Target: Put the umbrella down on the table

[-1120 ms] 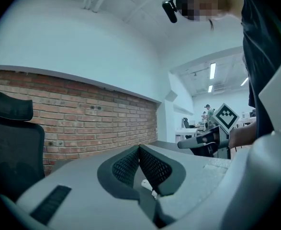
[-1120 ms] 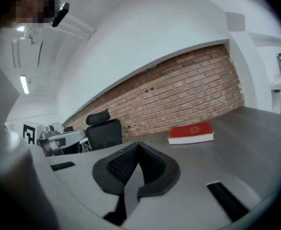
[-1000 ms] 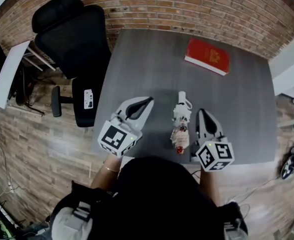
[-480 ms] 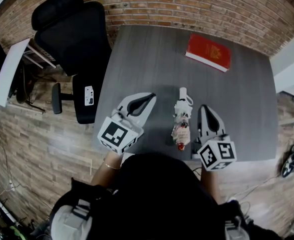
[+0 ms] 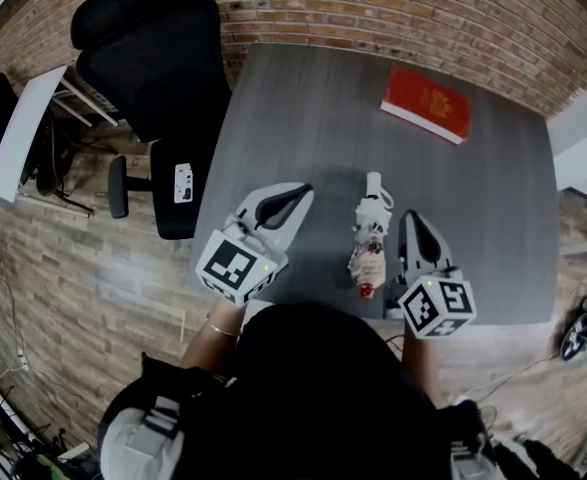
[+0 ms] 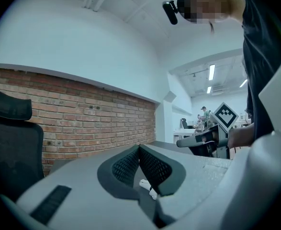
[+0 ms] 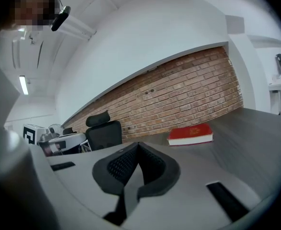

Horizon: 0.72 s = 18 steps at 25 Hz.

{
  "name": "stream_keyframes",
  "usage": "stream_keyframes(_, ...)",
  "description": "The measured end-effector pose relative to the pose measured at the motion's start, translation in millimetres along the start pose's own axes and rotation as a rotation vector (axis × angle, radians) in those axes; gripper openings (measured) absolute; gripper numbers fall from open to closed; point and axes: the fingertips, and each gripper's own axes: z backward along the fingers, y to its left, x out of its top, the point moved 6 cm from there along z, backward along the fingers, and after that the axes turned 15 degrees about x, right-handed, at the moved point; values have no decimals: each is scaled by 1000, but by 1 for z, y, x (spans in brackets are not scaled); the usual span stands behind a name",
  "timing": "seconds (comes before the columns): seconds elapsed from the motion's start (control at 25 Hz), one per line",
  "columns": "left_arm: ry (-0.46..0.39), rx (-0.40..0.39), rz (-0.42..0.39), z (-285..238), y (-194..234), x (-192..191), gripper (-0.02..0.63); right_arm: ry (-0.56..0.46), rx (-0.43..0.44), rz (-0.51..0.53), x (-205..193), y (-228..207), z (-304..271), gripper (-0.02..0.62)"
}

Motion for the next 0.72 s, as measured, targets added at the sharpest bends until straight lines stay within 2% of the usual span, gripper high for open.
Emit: stream_keyframes(0.72,2,-2,9,-4,8,-3,-3,29,-44,-36,-6,-7,-3,-5)
